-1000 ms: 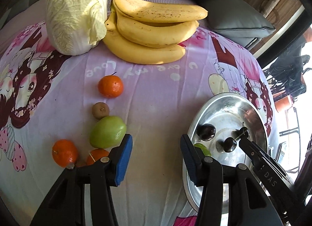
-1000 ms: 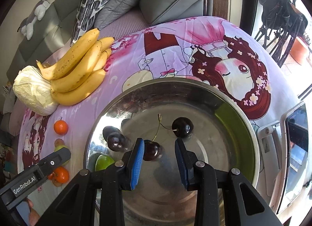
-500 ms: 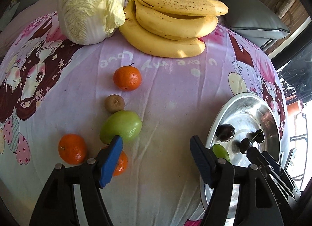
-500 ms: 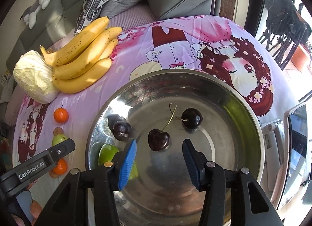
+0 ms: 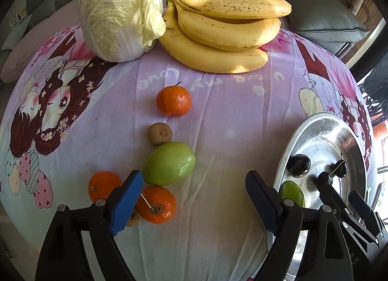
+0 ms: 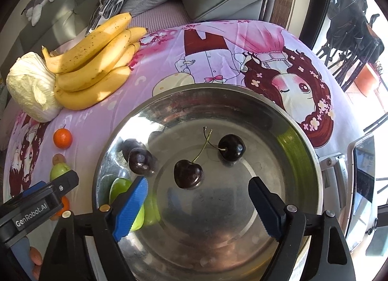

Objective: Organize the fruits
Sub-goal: 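Withdraw both tools from the bowl back toward the fruit row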

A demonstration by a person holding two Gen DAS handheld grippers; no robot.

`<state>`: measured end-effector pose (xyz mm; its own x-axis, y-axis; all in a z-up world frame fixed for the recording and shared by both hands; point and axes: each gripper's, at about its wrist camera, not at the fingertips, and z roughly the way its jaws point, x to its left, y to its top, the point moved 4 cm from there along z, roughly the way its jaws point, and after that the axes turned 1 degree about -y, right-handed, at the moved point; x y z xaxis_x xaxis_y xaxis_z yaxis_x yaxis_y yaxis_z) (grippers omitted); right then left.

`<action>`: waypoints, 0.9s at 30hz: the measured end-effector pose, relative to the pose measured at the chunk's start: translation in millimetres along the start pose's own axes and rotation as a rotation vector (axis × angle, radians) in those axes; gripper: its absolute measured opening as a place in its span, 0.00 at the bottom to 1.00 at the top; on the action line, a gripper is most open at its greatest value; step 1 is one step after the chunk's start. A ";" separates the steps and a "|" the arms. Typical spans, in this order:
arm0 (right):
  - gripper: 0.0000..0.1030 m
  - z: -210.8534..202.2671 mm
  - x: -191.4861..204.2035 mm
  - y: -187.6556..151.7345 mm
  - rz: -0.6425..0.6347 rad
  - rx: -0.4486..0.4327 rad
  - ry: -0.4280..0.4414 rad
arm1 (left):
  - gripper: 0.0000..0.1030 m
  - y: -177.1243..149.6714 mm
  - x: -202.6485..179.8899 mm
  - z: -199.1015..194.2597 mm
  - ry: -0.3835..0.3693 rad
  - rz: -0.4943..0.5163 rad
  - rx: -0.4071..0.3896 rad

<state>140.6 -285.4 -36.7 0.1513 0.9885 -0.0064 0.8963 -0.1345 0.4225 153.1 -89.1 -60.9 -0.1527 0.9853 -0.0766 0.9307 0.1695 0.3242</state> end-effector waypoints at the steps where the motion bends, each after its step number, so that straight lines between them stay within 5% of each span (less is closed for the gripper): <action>1: 0.89 0.4 -0.3 0.1 0.001 0.001 -0.001 | 0.86 -0.1 0.9 -0.1 0.002 -0.001 -0.001; 8: 1.00 -0.2 -0.2 0.9 -0.010 -0.011 -0.018 | 0.89 0.6 1.9 -5.9 0.008 0.003 -0.027; 27: 1.00 -4.6 17.8 -1.0 -0.046 -0.028 0.026 | 0.96 2.5 33.2 -30.6 -0.024 -0.046 -0.116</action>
<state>140.5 -267.3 -33.1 0.0990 0.9951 -0.0027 0.8898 -0.0873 0.4479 140.2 -55.3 -33.8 -0.1853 0.9758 -0.1157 0.8782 0.2173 0.4262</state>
